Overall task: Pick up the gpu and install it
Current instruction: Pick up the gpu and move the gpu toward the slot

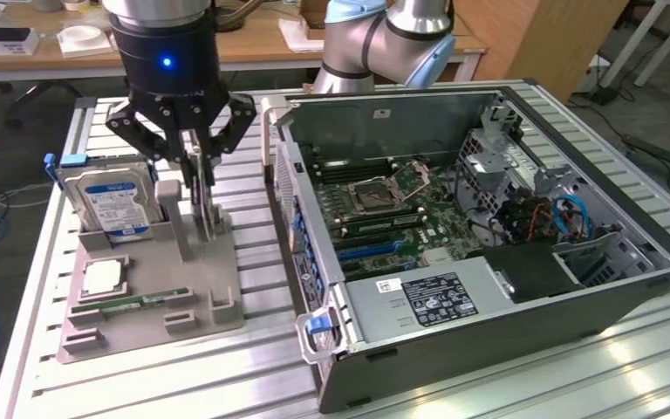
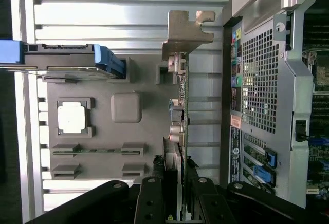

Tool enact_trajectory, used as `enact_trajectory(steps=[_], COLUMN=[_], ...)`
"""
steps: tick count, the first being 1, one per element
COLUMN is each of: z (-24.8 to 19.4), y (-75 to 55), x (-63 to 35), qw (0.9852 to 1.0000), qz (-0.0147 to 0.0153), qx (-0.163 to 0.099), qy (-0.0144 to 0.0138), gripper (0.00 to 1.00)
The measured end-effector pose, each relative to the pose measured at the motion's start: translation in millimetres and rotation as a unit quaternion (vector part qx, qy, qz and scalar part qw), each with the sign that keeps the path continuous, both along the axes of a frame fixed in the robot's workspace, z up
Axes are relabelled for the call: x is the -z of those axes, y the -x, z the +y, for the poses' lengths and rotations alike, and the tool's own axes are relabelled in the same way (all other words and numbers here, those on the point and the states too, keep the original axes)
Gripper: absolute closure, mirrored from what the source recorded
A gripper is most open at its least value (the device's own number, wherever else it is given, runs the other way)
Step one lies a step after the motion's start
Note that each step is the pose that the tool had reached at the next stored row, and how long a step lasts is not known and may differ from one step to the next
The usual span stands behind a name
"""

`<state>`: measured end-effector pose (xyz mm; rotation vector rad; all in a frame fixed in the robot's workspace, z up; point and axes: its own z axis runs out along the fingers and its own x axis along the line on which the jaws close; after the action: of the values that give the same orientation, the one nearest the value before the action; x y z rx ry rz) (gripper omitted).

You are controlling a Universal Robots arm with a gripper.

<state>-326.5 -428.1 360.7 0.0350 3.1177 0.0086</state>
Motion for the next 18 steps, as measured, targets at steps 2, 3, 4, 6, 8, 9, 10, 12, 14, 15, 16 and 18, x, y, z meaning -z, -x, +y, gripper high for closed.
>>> enact_trajectory(steps=[2, 3, 4, 6, 8, 9, 10, 12, 14, 15, 16, 18], z=[0.0, 0.0, 0.0, 0.0, 0.0, 0.0, 0.0, 0.2, 0.3, 0.3, 0.3, 0.3], y=[0.0, 0.0, 0.0, 0.0, 0.0, 0.0, 0.0, 0.0, 0.0, 0.0, -0.1, 0.0], x=[-3.1, -4.8, -6.9, -10.8, -14.5, -16.1, -17.2, -19.3, -21.0, -21.6, -21.8, -21.8], qw=[1.0, 1.0, 1.0, 1.0, 1.0, 1.0, 1.0, 1.0, 1.0, 1.0, 1.0, 1.0], qz=[0.0, 0.0, 0.0001, 0.0, 0.0, 0.0, 0.0, 0.0, 0.0, 0.0, 0.0, 0.0], qx=[0.0, 0.0, 0.0, 0.0, 0.0, 0.0, 0.0, 0.0, 0.0, 0.0, 0.0, 0.0], qy=[0.0, 0.0, 0.0, 0.0, 0.0, 0.0, 0.0005, 0.0039, 0.0076, 0.0088, 0.0095, 0.0097], gripper=[0.74, 0.74, 0.74, 0.74, 0.74, 0.74, 0.74, 0.74, 0.74, 0.74, 0.74, 0.74])
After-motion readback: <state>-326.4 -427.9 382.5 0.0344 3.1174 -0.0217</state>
